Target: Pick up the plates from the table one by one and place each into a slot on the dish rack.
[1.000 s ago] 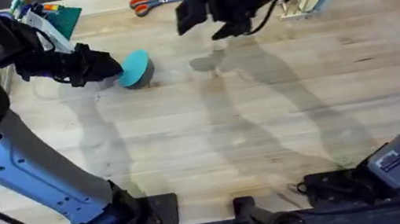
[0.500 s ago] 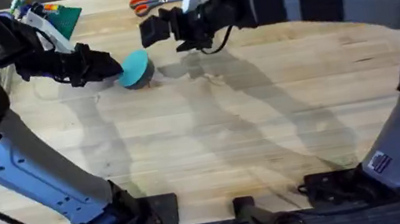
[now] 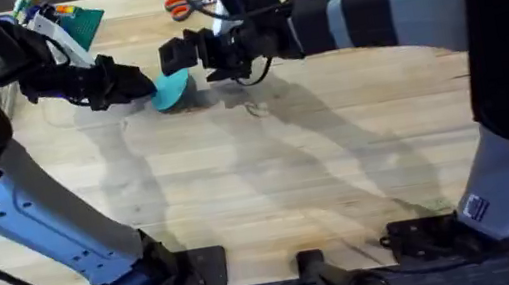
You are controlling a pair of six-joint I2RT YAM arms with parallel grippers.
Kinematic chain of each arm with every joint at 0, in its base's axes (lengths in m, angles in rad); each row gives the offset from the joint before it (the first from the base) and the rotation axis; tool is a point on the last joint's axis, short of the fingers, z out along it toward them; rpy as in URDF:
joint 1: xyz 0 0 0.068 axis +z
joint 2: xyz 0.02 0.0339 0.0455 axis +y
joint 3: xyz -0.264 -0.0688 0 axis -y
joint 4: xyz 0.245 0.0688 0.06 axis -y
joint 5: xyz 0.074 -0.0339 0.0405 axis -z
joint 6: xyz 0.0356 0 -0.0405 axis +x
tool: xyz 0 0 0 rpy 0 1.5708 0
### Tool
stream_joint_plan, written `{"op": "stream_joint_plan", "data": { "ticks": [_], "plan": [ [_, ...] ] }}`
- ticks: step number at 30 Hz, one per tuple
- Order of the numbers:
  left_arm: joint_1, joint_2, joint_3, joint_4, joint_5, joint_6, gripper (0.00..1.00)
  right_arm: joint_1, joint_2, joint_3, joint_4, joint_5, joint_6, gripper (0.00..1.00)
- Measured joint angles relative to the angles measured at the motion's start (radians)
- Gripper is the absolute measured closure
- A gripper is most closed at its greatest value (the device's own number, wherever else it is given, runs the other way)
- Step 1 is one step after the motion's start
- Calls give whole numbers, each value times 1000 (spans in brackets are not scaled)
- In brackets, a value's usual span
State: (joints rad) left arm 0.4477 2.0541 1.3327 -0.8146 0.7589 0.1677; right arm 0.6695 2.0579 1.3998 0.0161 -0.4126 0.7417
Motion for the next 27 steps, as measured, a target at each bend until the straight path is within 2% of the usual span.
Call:
{"op": "stream_joint_plan", "data": {
  "ticks": [7,27],
  "plan": [
    [0,0,0,0,0,0,961,21,44,0,29,0,30,8],
    [0,0,0,0,0,0,960,23,44,0,35,35,89,8]
  ]
}}
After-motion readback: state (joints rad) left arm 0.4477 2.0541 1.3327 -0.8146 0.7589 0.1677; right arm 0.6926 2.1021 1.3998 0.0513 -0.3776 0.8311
